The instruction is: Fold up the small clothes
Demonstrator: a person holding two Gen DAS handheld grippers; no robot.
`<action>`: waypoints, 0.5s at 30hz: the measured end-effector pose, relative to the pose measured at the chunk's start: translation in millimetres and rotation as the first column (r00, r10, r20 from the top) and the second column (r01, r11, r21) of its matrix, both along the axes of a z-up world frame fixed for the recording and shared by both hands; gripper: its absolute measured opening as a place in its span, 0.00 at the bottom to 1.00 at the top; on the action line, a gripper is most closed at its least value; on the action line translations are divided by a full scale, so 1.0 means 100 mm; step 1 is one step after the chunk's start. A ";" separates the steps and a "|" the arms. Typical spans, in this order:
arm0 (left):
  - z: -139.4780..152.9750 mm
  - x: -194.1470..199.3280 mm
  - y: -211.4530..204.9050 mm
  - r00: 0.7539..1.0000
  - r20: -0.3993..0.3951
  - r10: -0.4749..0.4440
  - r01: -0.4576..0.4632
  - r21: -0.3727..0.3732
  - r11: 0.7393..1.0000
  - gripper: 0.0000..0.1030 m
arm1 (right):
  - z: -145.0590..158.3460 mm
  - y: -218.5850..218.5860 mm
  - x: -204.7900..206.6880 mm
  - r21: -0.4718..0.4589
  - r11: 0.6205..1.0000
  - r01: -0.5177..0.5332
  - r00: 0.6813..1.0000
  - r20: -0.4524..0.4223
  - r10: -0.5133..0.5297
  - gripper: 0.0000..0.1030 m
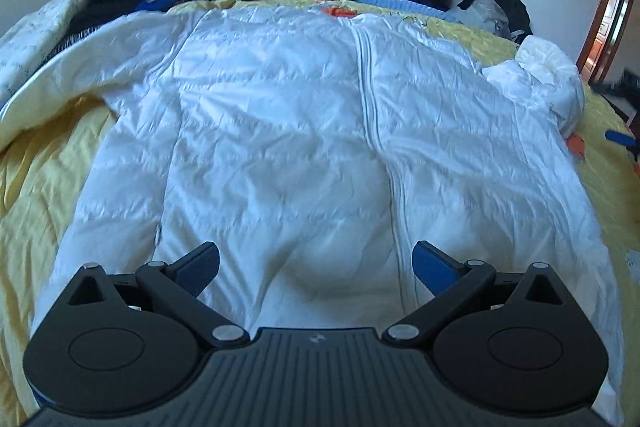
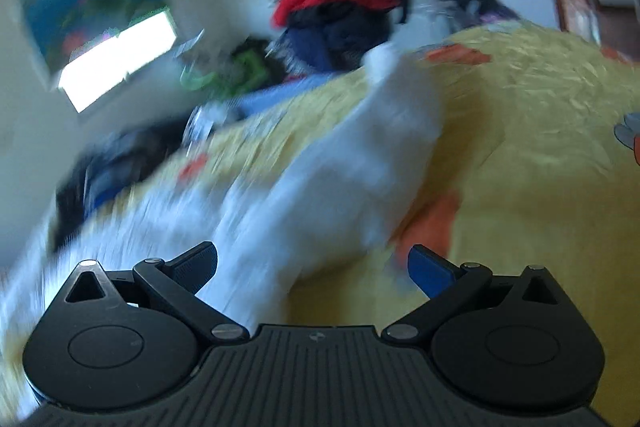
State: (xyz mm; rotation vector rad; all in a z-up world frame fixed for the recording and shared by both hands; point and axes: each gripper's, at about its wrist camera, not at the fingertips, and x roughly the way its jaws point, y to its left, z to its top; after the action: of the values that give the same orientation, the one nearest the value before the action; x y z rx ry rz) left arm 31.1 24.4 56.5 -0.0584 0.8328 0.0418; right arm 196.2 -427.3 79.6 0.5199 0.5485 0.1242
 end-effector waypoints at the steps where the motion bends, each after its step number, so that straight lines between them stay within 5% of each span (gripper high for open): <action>1: 0.01 0.05 -0.02 1.000 0.001 -0.003 0.003 0.004 1.000 1.00 | -0.02 -0.23 0.20 0.063 0.997 0.036 0.999 -0.001 -0.036 0.99; 5: 0.03 0.23 -0.13 1.000 0.030 -0.009 0.008 0.020 1.000 1.00 | -0.14 -0.78 0.95 0.144 0.985 0.093 0.995 -0.050 -0.086 0.99; 8: 0.05 0.35 -0.23 0.999 0.046 -0.011 0.009 0.041 0.999 1.00 | -0.39 -1.07 1.44 0.316 0.945 0.080 0.993 -0.102 -0.050 0.99; 11: 0.01 0.46 -0.29 1.000 0.022 -0.017 0.016 0.048 0.999 1.00 | -0.64 -1.14 1.82 0.454 0.890 0.031 0.991 -0.127 0.031 0.99; 15: -0.06 0.56 -0.31 1.000 -0.008 0.005 -0.004 0.076 0.997 1.00 | -0.75 -1.04 2.17 0.483 0.875 0.014 0.986 -0.151 0.068 0.94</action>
State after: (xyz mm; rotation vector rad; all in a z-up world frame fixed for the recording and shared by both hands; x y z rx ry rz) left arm 87.1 -6.4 50.9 0.0117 0.8383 0.0777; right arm 413.2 -531.8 5.0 1.0201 0.6892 0.2511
